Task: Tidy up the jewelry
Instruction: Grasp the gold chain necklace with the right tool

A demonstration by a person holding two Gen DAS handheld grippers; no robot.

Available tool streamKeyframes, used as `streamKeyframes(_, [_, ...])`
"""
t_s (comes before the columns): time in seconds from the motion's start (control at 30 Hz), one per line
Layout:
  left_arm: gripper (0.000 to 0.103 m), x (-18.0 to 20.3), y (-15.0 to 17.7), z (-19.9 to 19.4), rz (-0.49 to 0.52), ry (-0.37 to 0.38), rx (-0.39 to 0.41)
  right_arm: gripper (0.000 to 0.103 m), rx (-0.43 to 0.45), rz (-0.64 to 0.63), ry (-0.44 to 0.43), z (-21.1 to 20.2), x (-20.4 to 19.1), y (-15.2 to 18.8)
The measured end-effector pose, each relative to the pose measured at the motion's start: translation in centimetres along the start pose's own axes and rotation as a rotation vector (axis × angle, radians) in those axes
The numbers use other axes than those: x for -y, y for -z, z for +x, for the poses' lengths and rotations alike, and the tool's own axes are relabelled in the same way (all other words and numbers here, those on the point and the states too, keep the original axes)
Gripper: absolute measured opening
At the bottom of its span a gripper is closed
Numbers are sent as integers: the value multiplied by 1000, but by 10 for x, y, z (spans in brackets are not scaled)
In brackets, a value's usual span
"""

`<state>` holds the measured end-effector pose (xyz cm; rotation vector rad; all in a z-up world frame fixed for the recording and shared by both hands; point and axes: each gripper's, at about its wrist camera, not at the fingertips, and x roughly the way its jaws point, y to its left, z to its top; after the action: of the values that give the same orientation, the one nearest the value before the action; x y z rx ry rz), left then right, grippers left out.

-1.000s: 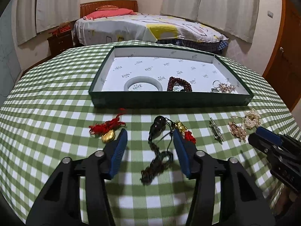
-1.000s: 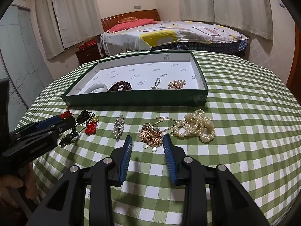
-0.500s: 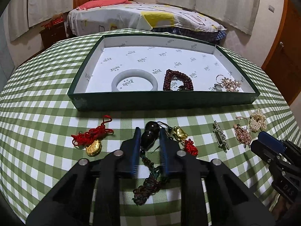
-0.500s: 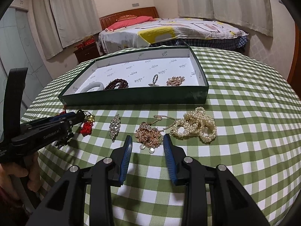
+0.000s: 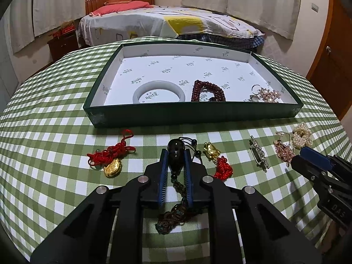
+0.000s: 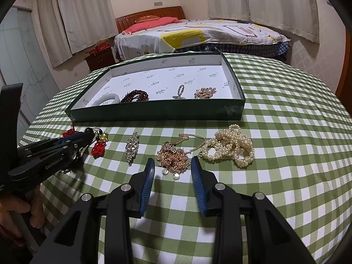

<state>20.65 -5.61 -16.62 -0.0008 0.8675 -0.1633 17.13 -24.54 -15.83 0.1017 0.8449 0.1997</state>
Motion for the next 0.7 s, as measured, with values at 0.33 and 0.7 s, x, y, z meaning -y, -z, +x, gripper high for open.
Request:
streamKeyframes(0.33, [15,-6,2,-4,-12,-3,2,35,-41,-31,25,21,-7,-14])
streamKeyframes(0.7, [15,-5,2,-3,-11,-4,2,16,-31,-102,50,17,-16,-6])
